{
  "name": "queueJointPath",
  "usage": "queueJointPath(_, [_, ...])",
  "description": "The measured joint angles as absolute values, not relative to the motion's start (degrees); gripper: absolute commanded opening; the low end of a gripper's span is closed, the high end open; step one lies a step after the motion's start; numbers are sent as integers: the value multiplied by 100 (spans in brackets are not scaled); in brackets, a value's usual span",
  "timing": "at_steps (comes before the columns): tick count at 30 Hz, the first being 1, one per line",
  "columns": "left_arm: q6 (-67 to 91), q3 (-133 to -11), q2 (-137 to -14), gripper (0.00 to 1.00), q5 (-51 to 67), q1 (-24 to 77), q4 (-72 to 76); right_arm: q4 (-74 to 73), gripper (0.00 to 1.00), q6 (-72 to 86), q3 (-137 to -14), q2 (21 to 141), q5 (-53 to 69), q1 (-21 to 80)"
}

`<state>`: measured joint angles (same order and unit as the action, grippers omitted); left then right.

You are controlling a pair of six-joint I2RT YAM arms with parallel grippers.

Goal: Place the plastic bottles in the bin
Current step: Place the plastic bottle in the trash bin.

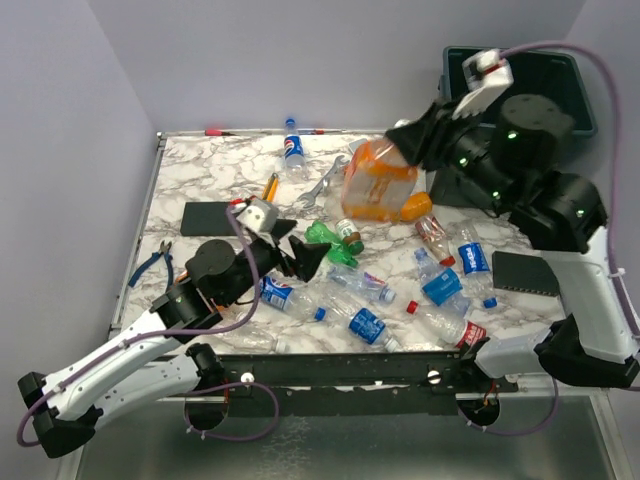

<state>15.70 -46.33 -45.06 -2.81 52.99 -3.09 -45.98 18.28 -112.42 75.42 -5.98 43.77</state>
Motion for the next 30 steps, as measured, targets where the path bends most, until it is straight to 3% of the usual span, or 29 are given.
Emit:
queueJointPath(5, [1435, -4073, -3487, 99, -1785, 5297, -137, -4525, 0, 1503, -12455, 7787, -2443, 4125])
queueJointPath(12, [1461, -3253, -2897, 99, -2709, 5299, -56, -2899, 1, 1144, -11620, 7800, -4342, 2947])
queueJointPath(21, [1645, -2589, -1841, 99, -3186, 5299, 21, -473, 1, 554, -11399, 8477, -5015, 1798])
queueJointPath(30, [1667, -2421, -1518, 99, -3288, 5299, 226, -473, 1, 639, -11533, 9515, -4912, 1225])
